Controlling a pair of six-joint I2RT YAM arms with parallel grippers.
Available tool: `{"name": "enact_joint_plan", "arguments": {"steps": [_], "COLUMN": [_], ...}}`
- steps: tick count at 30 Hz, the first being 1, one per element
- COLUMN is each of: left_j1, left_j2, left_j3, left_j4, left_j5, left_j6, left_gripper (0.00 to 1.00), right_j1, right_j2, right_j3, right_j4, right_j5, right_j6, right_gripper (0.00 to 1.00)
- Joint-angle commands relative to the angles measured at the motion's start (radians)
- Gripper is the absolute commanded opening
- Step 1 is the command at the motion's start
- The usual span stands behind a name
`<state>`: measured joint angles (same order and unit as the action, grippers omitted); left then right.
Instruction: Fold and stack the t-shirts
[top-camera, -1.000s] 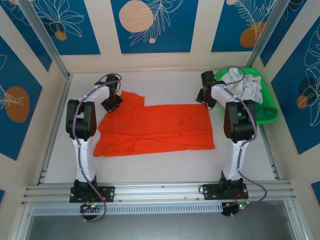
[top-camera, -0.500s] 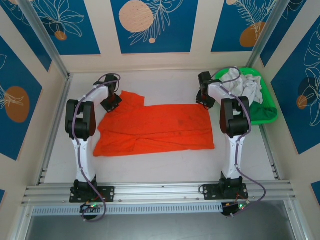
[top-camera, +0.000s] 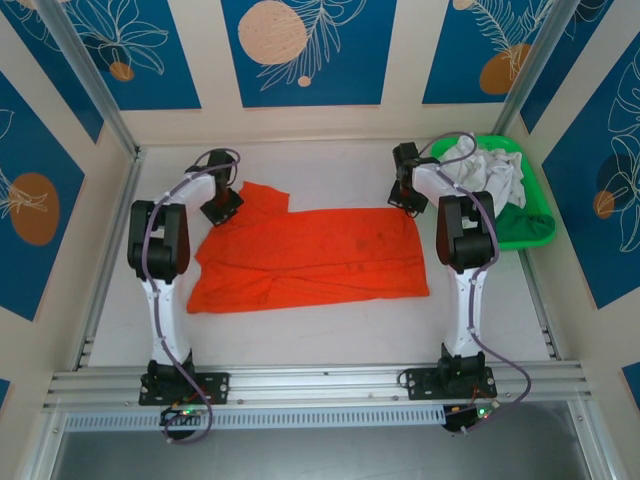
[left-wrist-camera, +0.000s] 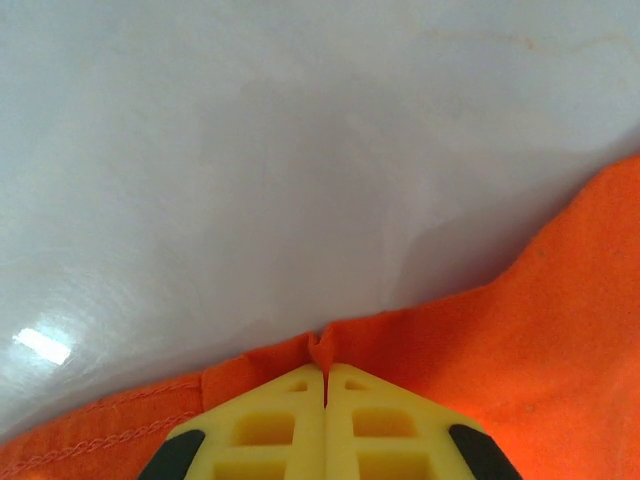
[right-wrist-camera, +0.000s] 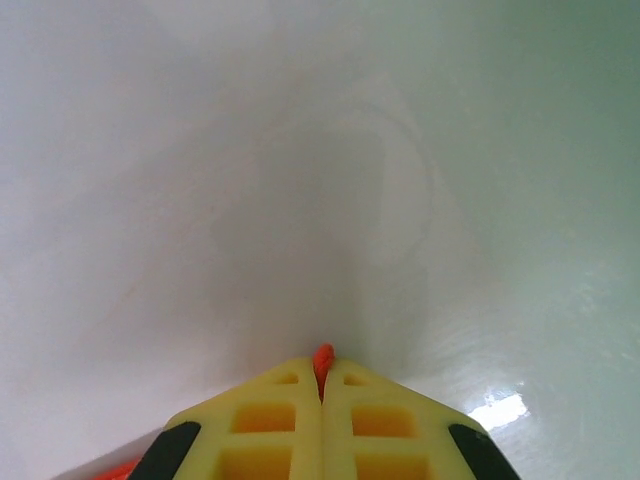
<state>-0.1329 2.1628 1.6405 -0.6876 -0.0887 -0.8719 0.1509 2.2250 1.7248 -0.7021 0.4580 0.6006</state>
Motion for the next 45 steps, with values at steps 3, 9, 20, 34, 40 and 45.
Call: {"name": "enact_joint_plan", "arguments": {"steps": [3,9,20,34,40,45], "left_j1": [0.013,0.015,0.014,0.014,0.013,0.013], "left_j2": [-0.102,-0.208,-0.347,-0.632,-0.741,-0.800], "left_j3": [-0.048,-0.077,-0.182,-0.439,-0.501,-0.535], "left_j4": [-0.002,0.000,0.016,-0.047,-0.096,-0.143], "left_j5": [0.022,0.023,0.058,0.048,0.053,0.036], "left_j6": [0.014,0.032,0.052,0.097,0.109,0.115], "left_gripper": [0.00,0.00,0.00,0.00,0.00,0.00], "right_j1": [0.024,0.034,0.055,0.083,0.086,0.089], "right_j2": [-0.172,-0.326,-0.601,-0.857,-0.941,-0.990], "right_j3": [-0.112,-0.261,-0.510,-0.718,-0.770,-0.795], "right_j4": [0.075,0.154,0.200,0.101,0.055,0.029], "right_j5": [0.024,-0.011,-0.041,-0.045,-0.052,-0.063], "right_j6": [-0.020,-0.033,-0.043,-0.014,-0.002,0.001], "right_gripper": [0.00,0.00,0.00,0.00,0.00,0.00]}}
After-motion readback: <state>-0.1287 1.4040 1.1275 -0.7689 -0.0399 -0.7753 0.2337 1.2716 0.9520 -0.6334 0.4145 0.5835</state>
